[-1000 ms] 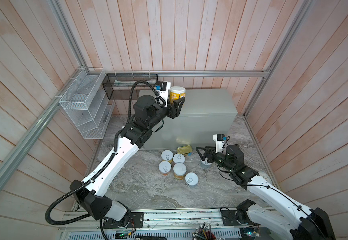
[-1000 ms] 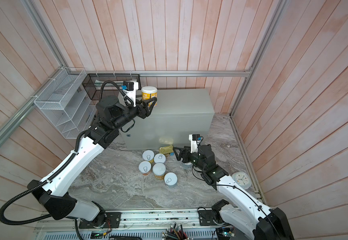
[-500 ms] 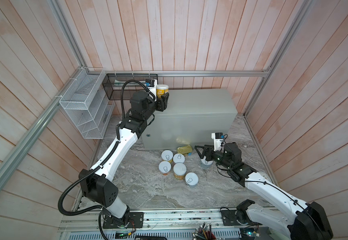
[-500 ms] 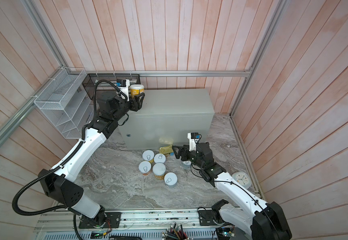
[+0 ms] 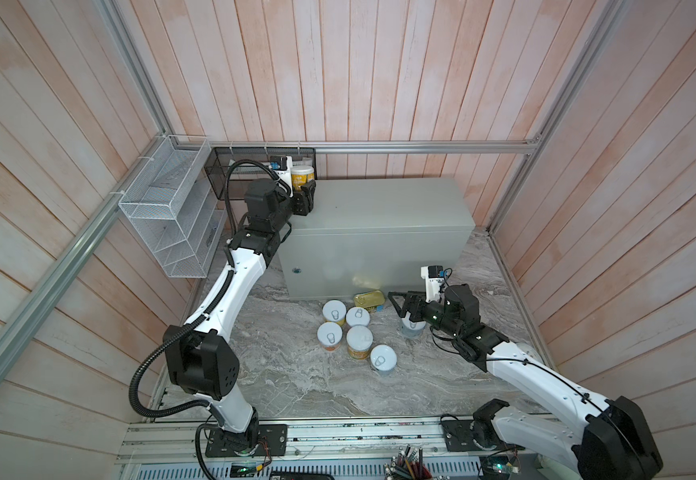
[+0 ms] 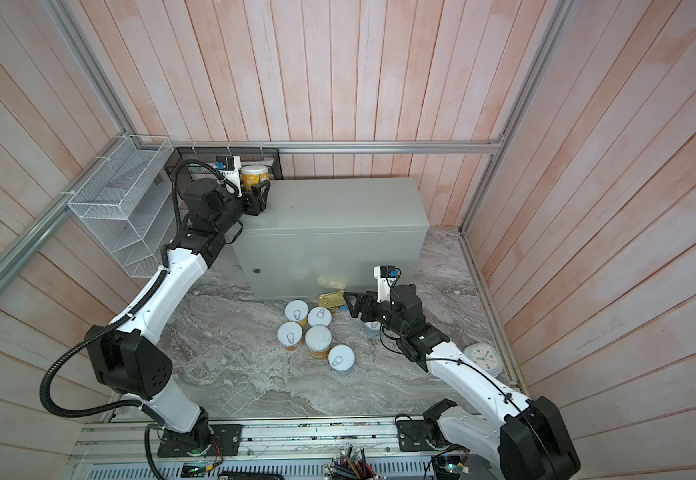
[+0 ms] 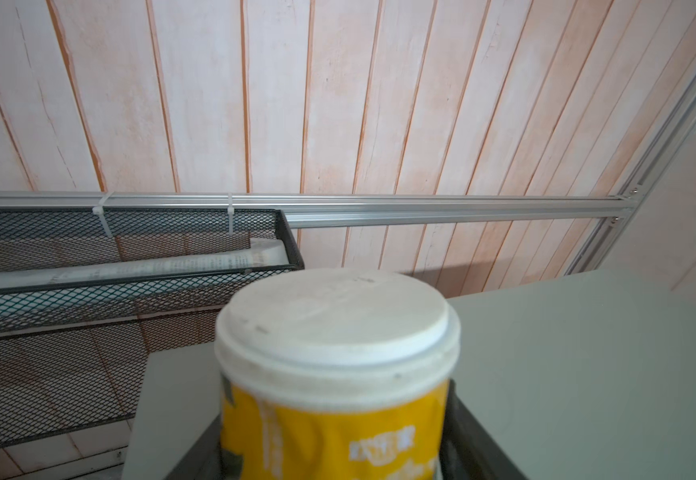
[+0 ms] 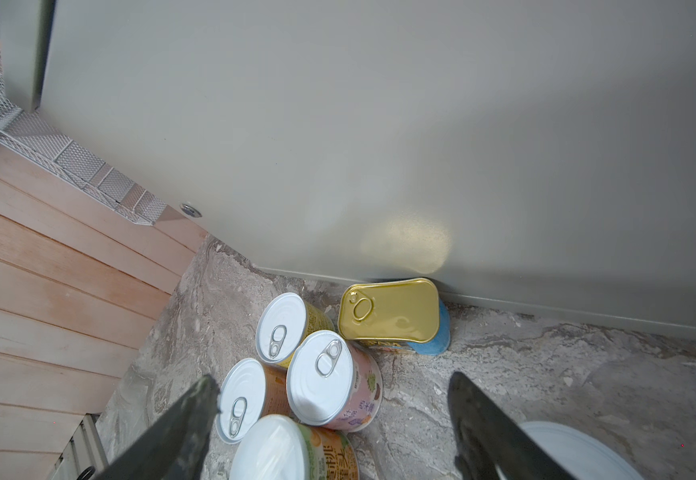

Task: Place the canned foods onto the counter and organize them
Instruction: 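Set the yellow can on the cabinet top and open the left gripper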

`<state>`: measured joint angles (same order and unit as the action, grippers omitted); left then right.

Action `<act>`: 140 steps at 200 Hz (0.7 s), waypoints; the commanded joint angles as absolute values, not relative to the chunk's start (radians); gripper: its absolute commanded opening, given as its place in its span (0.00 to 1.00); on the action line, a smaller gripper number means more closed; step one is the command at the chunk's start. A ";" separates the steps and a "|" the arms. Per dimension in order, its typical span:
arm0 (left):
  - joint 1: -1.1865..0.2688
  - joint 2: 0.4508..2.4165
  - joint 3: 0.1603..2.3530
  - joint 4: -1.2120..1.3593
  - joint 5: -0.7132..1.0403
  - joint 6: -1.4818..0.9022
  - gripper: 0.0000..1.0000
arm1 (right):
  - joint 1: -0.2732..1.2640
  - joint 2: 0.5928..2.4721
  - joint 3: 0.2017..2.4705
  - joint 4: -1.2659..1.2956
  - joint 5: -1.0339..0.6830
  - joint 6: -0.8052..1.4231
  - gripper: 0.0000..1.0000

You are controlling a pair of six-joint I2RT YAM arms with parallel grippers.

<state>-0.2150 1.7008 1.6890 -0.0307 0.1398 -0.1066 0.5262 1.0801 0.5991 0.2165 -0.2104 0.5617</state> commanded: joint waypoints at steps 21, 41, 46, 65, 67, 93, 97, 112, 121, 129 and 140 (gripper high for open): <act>-0.181 1.766 1.763 0.055 0.174 -0.047 0.39 | 0.518 1.079 0.629 0.224 -0.199 0.574 0.86; -0.178 1.786 1.766 0.055 0.178 -0.044 0.39 | 0.517 1.066 0.641 0.193 -0.182 0.574 0.86; -0.178 1.788 1.763 0.055 0.178 -0.043 0.39 | 0.517 1.062 0.649 0.180 -0.177 0.575 0.86; -0.178 1.781 1.741 0.061 0.185 -0.045 0.40 | 0.517 1.044 0.683 0.126 -0.166 0.568 0.86; -0.178 1.780 1.737 0.062 0.185 -0.045 0.40 | 0.517 1.041 0.685 0.122 -0.165 0.568 0.86; -0.178 1.745 1.668 0.108 0.194 -0.052 0.48 | 0.517 1.002 0.722 0.062 -0.144 0.577 0.86; -0.178 1.739 1.658 0.112 0.191 -0.052 0.50 | 0.517 0.997 0.732 0.049 -0.144 0.577 0.86; -0.178 1.724 1.631 0.124 0.187 -0.050 0.58 | 0.517 0.995 0.783 -0.002 -0.141 0.577 0.86; -0.178 1.717 1.620 0.126 0.191 -0.049 0.66 | 0.517 1.006 0.828 -0.050 -0.128 0.572 0.86; -0.177 1.711 1.610 0.128 0.197 -0.046 0.76 | 0.517 1.022 0.872 -0.104 -0.120 0.562 0.86; -0.179 1.703 1.599 0.129 0.197 -0.046 0.89 | 0.516 1.047 0.927 -0.168 -0.107 0.553 0.86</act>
<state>-0.1791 1.7420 1.6325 0.1135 0.1776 -0.0532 0.5209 1.0164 0.8165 -0.0109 -0.1501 0.5724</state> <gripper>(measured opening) 0.799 0.861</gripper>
